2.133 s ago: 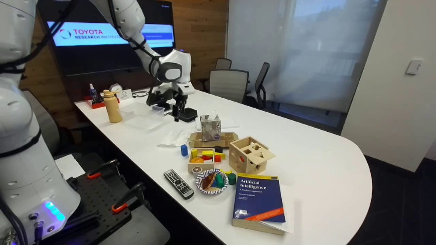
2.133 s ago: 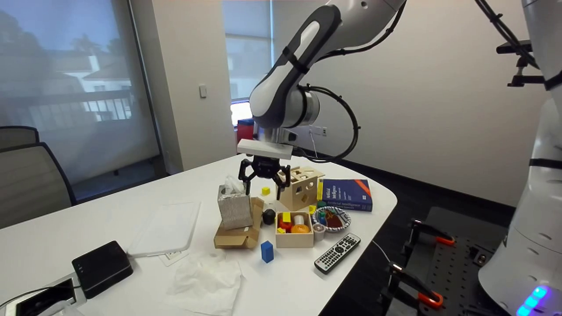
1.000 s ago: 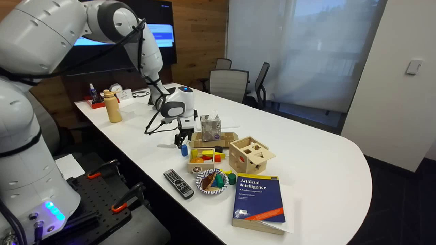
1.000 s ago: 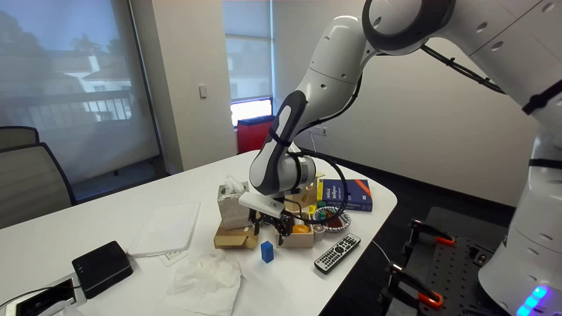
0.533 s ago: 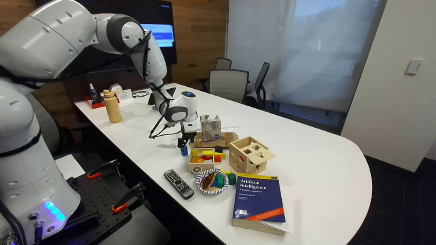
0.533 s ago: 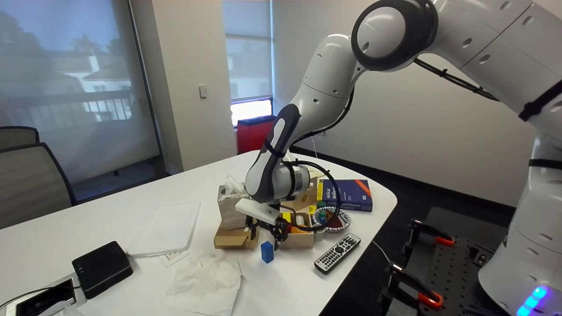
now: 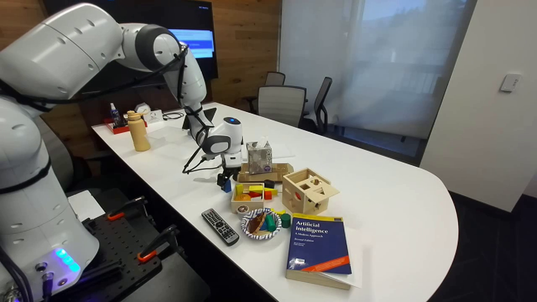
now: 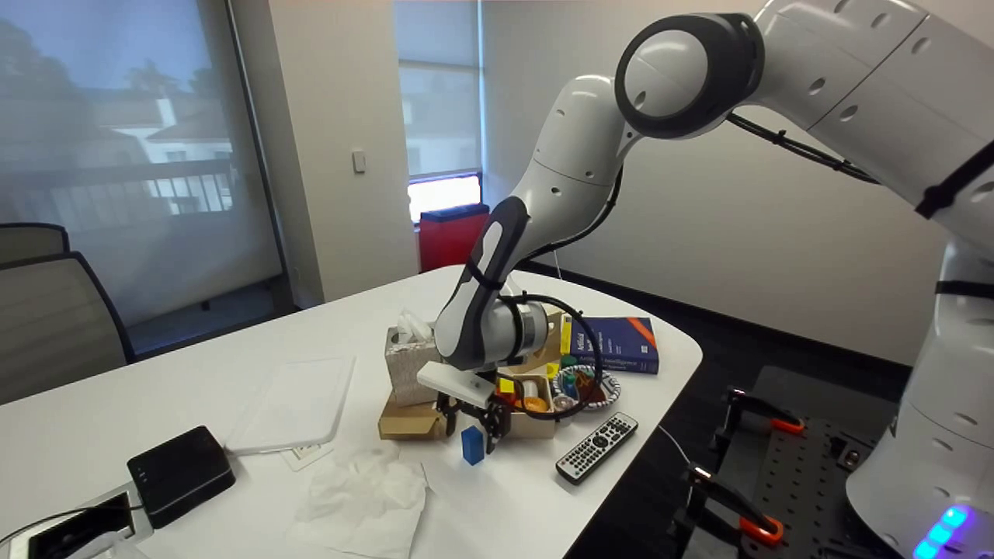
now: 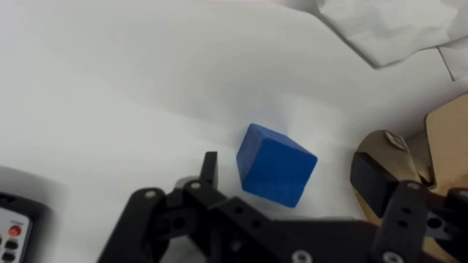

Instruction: Put the blue block in the wooden toy box.

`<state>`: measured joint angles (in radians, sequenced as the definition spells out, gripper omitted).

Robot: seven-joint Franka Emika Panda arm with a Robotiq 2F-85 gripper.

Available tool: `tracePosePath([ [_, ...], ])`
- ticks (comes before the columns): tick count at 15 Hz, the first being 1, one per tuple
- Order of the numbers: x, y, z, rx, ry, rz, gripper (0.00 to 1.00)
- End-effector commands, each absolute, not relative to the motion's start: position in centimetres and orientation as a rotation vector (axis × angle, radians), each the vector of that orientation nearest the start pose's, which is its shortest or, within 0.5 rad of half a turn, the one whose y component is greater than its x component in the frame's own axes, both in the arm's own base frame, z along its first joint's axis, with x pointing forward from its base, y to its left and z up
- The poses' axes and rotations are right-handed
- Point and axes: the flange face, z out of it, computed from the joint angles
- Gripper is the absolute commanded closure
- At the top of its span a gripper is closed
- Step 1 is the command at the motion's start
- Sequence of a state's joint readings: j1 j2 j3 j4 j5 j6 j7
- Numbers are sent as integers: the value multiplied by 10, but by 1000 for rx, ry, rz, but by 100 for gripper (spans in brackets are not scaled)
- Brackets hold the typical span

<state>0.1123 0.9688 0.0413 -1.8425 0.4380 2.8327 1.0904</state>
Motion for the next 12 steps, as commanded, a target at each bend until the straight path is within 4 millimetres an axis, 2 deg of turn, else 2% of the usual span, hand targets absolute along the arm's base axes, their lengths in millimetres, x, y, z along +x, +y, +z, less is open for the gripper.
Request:
tracePosePath([
  [1,594,72,4,-2262,1942,171,7],
  [2,594,72,5,-2258,1950,173,11],
  [4,593,72,5,-2257,1954,179,35],
  [9,592,71,7,-2262,1958,179,73],
  [11,592,70,13,-2271,1952,171,88],
  [12,592,70,22,-2285,1938,166,91],
])
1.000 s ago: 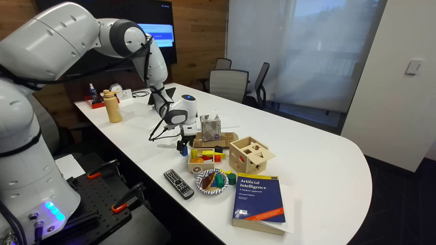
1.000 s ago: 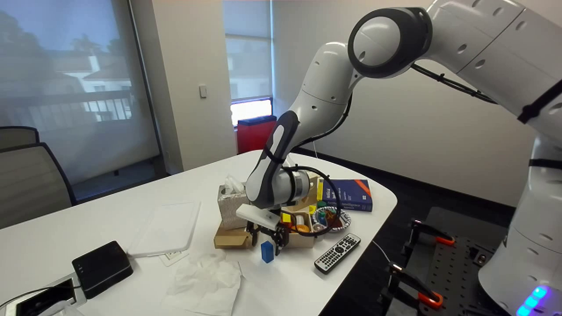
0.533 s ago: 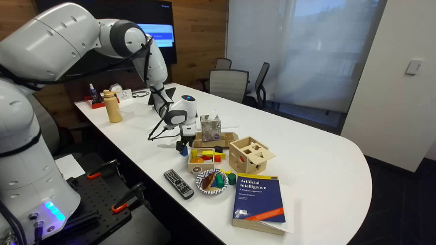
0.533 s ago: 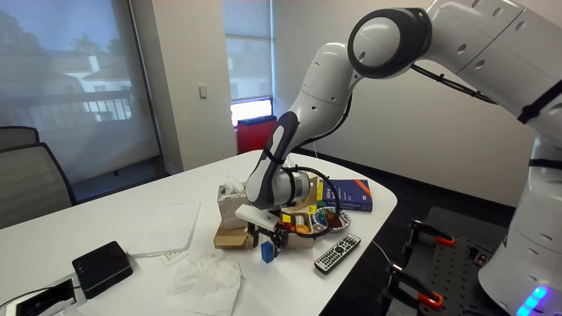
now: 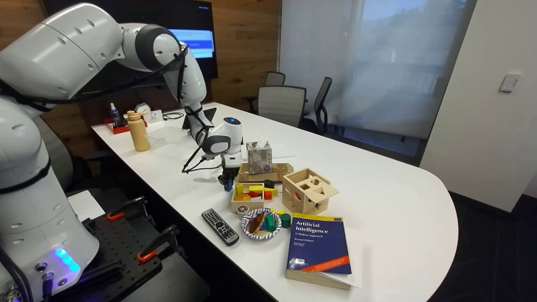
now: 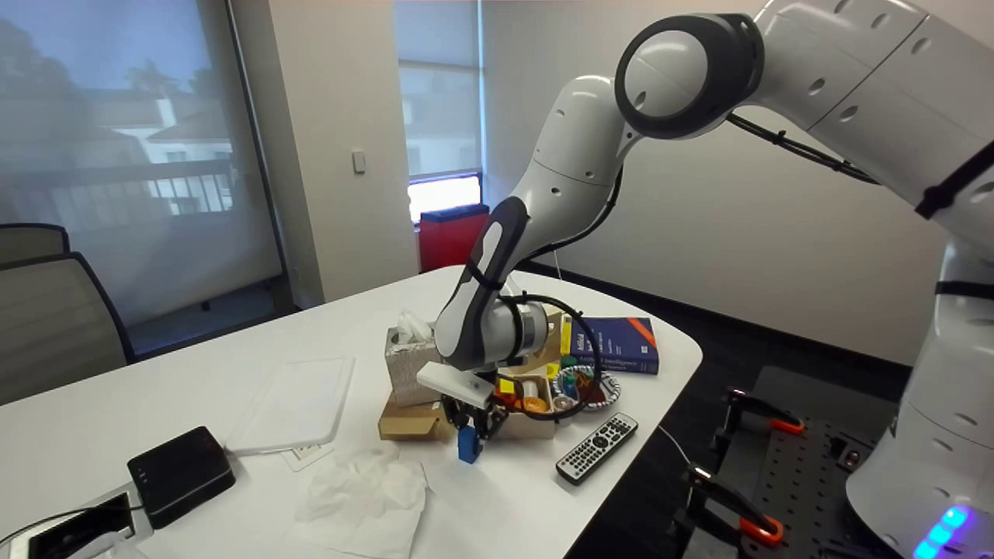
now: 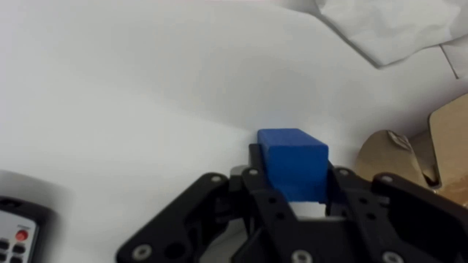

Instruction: Put the blue block in the wooden toy box.

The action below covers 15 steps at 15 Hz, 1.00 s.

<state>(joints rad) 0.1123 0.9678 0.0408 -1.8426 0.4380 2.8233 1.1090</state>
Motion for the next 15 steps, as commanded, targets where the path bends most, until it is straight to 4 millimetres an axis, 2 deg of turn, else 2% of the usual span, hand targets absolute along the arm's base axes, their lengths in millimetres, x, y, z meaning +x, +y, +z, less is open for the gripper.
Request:
tracePosePath([
  [1,593,69,33,-2291,1915,170,91],
  [3,596,68,60,-2310,1873,166,91],
  [6,603,60,120,-2326,1823,137,91],
  [8,606,41,158,-2335,1833,130,91],
  [11,609,-4,216,-2349,1860,126,91],
  [15,616,-93,280,-2365,1890,17,91],
])
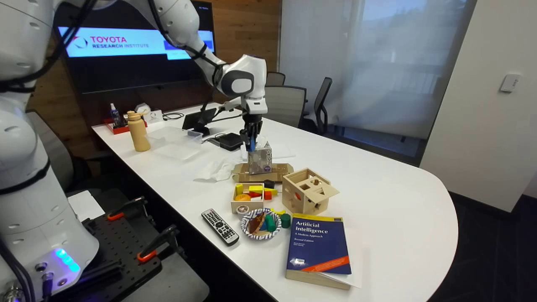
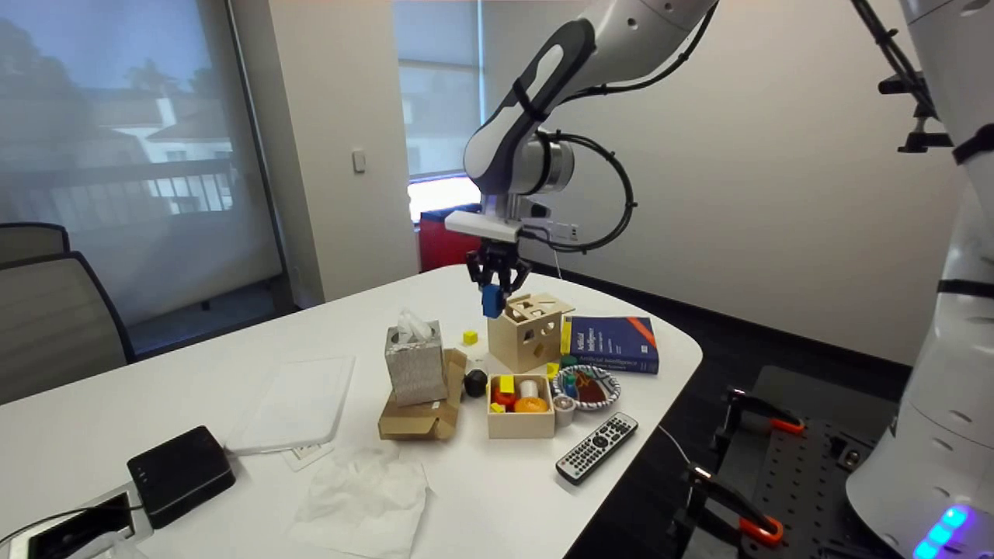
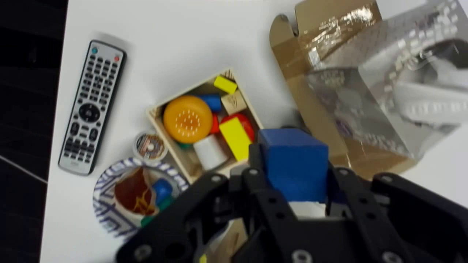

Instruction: Put the blue block in the wooden toy box.

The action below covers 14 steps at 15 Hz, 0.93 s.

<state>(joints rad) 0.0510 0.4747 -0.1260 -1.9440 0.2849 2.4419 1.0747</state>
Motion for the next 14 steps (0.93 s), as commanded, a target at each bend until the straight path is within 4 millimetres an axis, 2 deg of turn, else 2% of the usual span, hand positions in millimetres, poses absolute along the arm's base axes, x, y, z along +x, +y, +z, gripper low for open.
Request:
tracePosePath([
  [1,618,-117,290,-2359,1886,-6,91],
  [4,622,-181,304,-2331,1899,-53,91],
  [6,624,-216,302,-2308,1908,-67,91],
  [8,626,-242,295,-2276,1915,-71,91],
  [10,630,-262,281,-2233,1919,-68,91],
  [12,635,-273,271,-2177,1887,-96,91],
  [13,623,-266,274,-2214,1931,-86,66],
  [14,626,-270,269,-2202,1918,-82,66],
])
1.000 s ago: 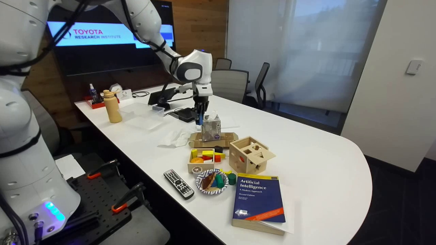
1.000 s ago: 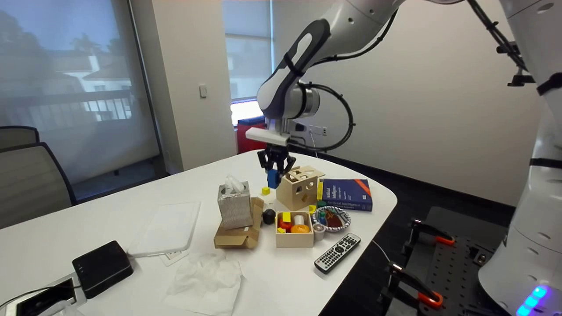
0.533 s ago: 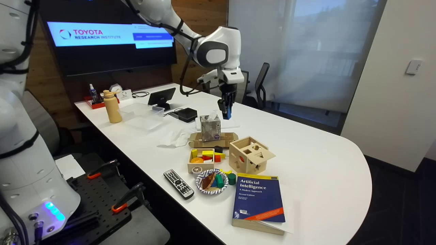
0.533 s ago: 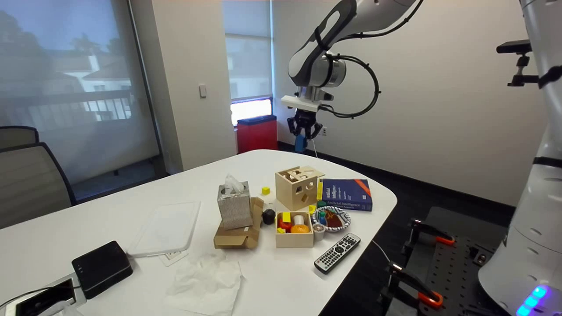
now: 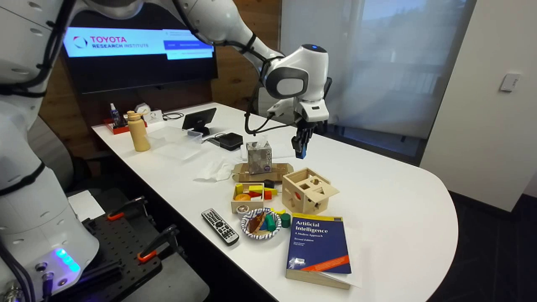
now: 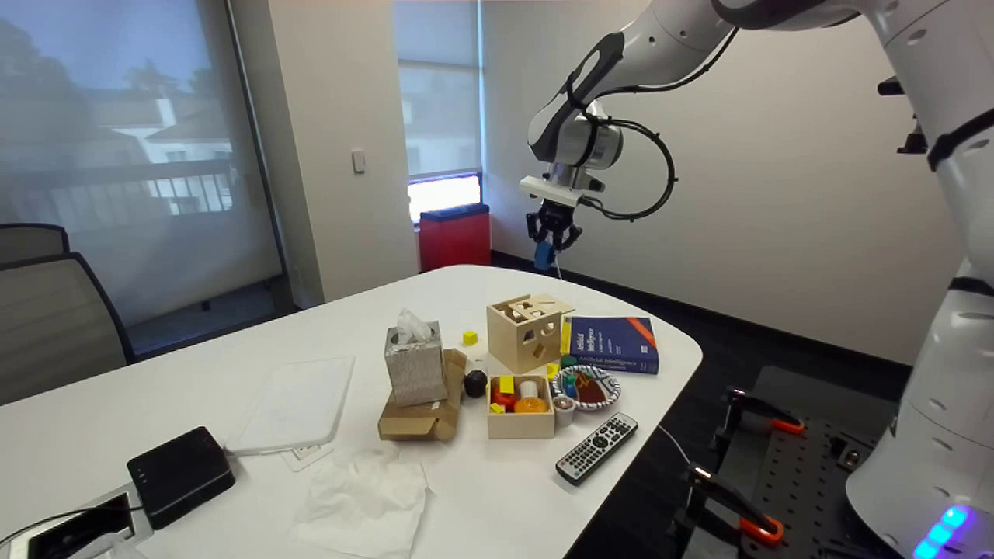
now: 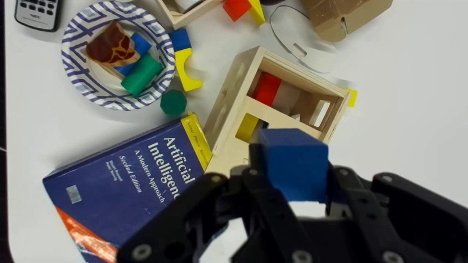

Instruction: Put the blue block in the wooden toy box.

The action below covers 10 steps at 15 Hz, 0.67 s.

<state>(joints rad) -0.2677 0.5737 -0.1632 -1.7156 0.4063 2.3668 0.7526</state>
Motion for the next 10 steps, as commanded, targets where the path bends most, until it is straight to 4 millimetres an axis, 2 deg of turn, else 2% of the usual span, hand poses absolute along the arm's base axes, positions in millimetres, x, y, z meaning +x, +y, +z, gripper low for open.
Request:
tracePosePath([
  [1,628,-273,265,-2195,1915,-81,66],
  [9,633,-272,265,-2194,1906,-88,66],
  [10,635,-272,264,-2194,1900,-68,91],
])
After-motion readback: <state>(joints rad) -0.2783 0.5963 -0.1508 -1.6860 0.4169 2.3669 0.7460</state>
